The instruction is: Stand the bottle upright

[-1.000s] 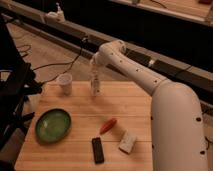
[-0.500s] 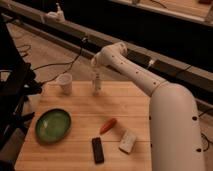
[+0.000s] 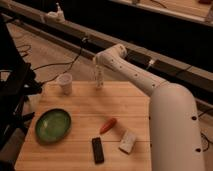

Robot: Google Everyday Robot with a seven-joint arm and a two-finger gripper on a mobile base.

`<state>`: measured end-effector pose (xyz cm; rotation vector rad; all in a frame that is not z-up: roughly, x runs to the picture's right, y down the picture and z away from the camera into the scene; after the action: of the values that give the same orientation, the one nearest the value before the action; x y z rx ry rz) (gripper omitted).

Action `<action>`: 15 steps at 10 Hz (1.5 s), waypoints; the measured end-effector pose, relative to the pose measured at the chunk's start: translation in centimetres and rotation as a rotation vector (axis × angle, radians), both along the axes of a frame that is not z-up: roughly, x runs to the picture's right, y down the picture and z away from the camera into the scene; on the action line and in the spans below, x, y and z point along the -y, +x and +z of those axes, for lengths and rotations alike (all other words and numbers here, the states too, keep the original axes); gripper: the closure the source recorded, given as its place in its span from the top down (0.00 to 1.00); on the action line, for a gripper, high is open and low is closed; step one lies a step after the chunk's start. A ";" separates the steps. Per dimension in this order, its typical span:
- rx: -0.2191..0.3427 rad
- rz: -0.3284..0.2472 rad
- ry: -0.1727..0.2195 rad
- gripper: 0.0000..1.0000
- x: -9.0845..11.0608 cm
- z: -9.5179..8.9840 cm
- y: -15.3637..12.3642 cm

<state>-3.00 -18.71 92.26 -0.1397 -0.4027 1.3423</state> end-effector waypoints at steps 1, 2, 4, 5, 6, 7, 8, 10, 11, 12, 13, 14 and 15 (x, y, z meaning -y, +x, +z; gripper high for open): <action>0.004 0.011 0.008 0.00 -0.2 0.3 -0.1; 0.006 0.020 0.008 0.00 -0.6 0.6 -0.2; 0.006 0.034 0.002 0.12 -1.4 1.3 -0.3; 0.001 0.037 0.000 0.22 -1.8 1.7 -0.2; -0.005 0.040 -0.002 0.35 -2.1 2.0 -0.2; -0.008 0.042 -0.003 0.43 -2.2 2.1 -0.2; -0.012 0.041 -0.002 0.51 -2.3 2.1 -0.2; -0.017 0.042 -0.006 0.71 -2.5 2.0 -0.2; -0.017 0.042 -0.007 0.73 -2.6 2.0 -0.1; -0.018 0.041 -0.031 0.74 -3.5 1.8 -0.2; -0.010 0.040 -0.039 0.74 -3.7 1.5 -0.3; 0.002 0.040 -0.051 0.74 -3.9 1.1 -0.6; 0.003 0.039 -0.051 0.74 -3.9 1.1 -0.6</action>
<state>-3.62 -14.84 93.36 -0.1763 -0.3755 1.3918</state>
